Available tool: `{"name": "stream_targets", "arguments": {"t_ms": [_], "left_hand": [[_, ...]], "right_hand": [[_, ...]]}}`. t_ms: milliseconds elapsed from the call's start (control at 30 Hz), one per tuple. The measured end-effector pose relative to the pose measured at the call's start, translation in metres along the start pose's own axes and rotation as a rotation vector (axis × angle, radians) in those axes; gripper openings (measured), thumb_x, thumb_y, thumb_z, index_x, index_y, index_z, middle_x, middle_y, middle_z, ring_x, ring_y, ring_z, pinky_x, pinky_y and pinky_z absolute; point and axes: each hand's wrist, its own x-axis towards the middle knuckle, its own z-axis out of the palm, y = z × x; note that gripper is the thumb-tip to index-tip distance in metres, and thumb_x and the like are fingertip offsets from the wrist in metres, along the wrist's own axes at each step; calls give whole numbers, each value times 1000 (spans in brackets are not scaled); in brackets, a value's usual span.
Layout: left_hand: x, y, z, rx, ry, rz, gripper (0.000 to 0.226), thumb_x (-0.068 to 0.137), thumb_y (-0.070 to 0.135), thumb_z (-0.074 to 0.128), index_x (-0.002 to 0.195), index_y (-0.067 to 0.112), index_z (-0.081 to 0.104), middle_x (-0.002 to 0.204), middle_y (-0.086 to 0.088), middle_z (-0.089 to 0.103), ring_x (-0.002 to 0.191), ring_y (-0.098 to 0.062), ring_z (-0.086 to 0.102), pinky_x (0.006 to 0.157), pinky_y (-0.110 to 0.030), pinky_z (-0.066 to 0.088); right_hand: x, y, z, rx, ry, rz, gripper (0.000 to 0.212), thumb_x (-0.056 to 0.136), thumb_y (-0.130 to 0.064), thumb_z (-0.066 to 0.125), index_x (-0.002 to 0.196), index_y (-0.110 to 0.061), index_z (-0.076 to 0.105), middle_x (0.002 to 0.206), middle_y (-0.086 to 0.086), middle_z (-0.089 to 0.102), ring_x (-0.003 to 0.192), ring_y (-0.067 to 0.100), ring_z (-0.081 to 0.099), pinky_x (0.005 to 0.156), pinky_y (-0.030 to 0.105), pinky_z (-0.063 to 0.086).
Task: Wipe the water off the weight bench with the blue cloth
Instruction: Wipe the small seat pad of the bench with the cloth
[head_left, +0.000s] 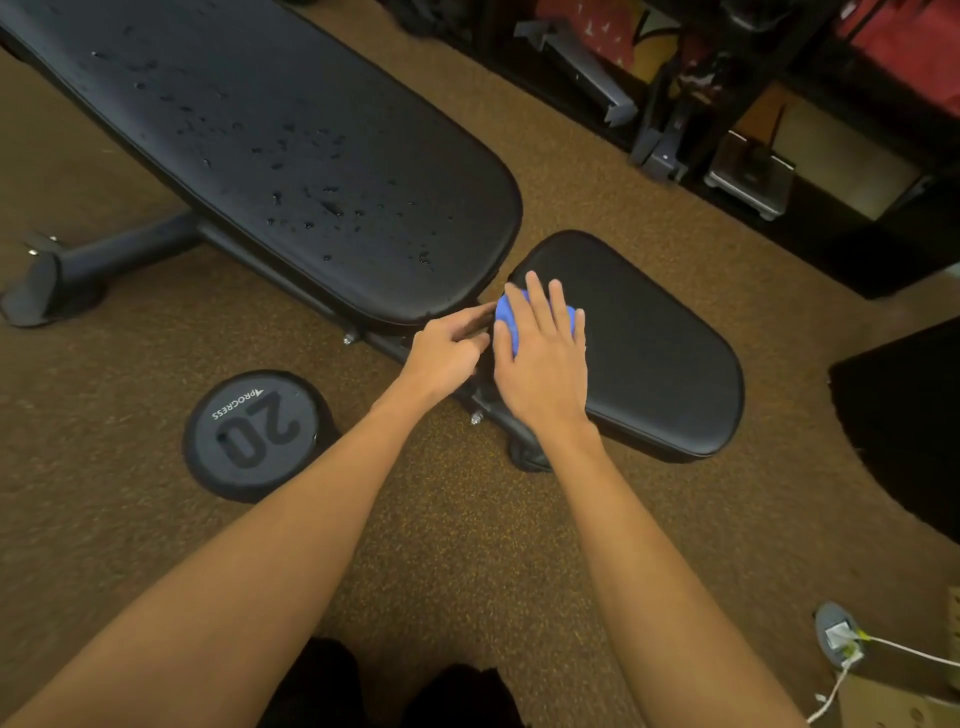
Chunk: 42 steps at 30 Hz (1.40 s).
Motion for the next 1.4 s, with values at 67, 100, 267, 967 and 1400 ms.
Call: {"name": "stream_targets", "arguments": {"t_ms": [67,100,267,967,1400], "left_hand": [[-2,0,-2,-14,-9,-1,52,104,9,56,151,31,57,145,10,65,130,-9,62,103,-46,59],[-3,0,-3,-15,-12,-4,52,104,9,56,151,31,57,146,10,64,128,-9,62,100,-46,60],[-7,-1,-6,-53,-17,-22,52,103,9,56,149,33,59,146,10,64,133,-13,59,101,-46,60],[-13,-6,6,-165,121,-59,42,105,10,53,133,35,72,139,8,68,126,-11,64,105,-44,57],[-25,4,13,-41,197,81,38,104,8,59,134,25,72,128,14,73,122,2,64,114,-30,49]], "right_hand": [[-5,0,1,-8,-7,-17,54,113,-42,30,163,-23,38,175,3,25,165,27,10,132,54,11],[2,1,1,-4,-10,-8,54,112,-42,31,163,-23,39,175,3,25,165,27,10,132,55,12],[38,-5,5,4,-23,64,55,111,-41,32,162,-22,40,175,5,25,164,30,12,131,58,15],[-41,36,-7,-14,56,11,52,113,-44,33,161,-27,41,174,0,29,164,24,13,132,51,18],[-8,19,-14,280,-67,143,59,114,-47,29,169,-23,26,178,-3,13,165,16,2,133,49,-1]]}}
